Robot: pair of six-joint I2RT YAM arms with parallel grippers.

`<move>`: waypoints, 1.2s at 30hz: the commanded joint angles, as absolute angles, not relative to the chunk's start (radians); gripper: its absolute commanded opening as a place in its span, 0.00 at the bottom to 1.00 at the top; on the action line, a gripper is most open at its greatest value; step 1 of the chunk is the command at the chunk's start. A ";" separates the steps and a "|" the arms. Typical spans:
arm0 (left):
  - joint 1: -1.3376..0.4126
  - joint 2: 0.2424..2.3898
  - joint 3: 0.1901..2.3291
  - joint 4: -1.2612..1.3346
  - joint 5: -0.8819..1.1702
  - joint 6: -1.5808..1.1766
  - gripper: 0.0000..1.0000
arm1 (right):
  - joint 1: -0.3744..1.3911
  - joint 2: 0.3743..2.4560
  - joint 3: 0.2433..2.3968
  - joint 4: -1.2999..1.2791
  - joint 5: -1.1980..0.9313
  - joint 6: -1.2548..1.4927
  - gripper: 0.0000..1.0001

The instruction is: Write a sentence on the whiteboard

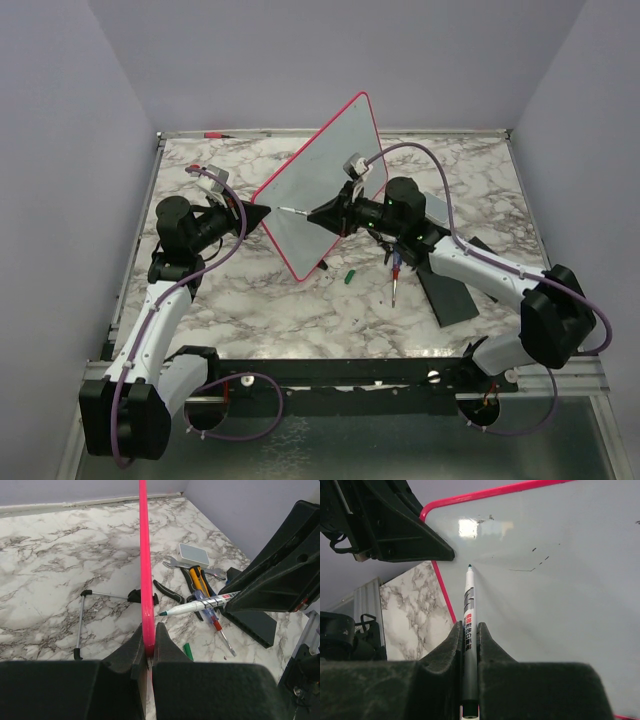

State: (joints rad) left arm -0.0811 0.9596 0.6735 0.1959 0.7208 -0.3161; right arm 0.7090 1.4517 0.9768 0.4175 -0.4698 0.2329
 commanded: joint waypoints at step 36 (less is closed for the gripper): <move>-0.101 0.987 0.643 0.029 0.769 -0.251 0.00 | 0.767 1.482 0.833 0.389 -0.371 0.220 0.01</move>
State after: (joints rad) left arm -0.0795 0.9630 0.6773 0.1879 0.7090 -0.3153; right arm 0.7597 1.4849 0.8474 0.4118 -0.4549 0.2268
